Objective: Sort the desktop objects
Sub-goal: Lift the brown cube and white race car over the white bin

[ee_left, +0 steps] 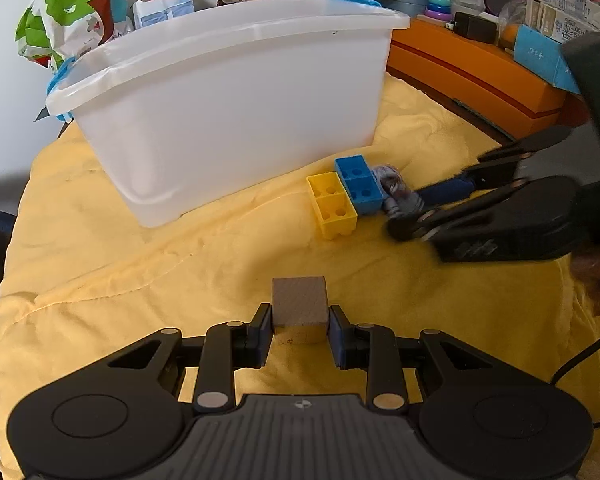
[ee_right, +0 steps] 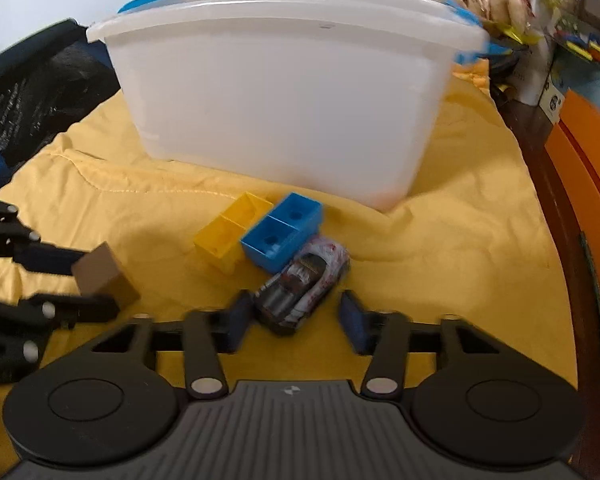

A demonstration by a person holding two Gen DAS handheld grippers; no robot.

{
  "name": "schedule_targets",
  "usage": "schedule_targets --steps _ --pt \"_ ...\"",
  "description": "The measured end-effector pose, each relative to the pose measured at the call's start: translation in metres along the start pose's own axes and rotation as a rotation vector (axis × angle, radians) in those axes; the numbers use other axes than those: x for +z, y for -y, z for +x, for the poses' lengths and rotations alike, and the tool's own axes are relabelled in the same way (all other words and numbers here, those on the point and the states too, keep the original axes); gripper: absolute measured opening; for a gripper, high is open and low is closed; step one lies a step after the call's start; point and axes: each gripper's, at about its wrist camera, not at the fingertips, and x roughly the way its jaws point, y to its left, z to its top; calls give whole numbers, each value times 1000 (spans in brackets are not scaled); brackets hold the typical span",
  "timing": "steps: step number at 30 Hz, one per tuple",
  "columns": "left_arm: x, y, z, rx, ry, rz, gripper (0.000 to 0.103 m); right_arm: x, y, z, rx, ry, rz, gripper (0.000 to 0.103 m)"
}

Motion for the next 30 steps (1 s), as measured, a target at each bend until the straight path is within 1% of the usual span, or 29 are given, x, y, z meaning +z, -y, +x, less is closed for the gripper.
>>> schedule_targets --steps 3,5,7,9,10,11,12,13,14,15,16,18,20,22,25,28,30 --pt "1 2 0 -6 4 5 33 -7 15 -12 17 -9 12 35" --pt "1 4 1 -11 4 12 33 -13 18 -22 12 -15 -6 35" --pt "1 7 2 -13 3 20 33 -16 19 -24 17 -40 -12 36" --pt "2 9 5 -6 2 23 33 -16 19 -23 -2 -32 9 46" --pt "2 9 6 -3 3 25 33 -15 18 -21 -16 -25 20 57" --pt "2 10 7 0 0 28 33 -14 17 -19 -27 -18 25 58" --pt "2 10 10 4 -5 28 33 -12 16 -15 -38 -16 27 58" --pt "1 9 13 3 -11 24 33 -11 15 -12 -42 -23 26 52" --pt "1 8 13 -3 -8 13 32 -11 14 -11 -36 -25 26 37" --pt "0 6 10 -15 -2 7 32 -11 13 -12 -24 -24 22 33" --pt "2 5 5 -27 7 6 32 -10 11 -13 -19 -31 8 33" --pt "7 3 -9 -26 39 8 32 -8 6 -20 -8 -26 -24 32" --pt "18 1 -26 -25 81 8 32 -2 0 -33 -5 6 -48 32" --pt "33 -3 -50 -26 141 10 32 9 -8 -51 -10 56 -85 32" --pt "59 -10 -83 -4 239 21 32 33 -16 -80 -12 136 -134 32" --pt "84 -17 -110 32 336 35 32 58 -20 -103 -12 219 -155 32" --pt "102 -22 -119 55 383 45 32 75 -20 -113 -15 265 -160 32"
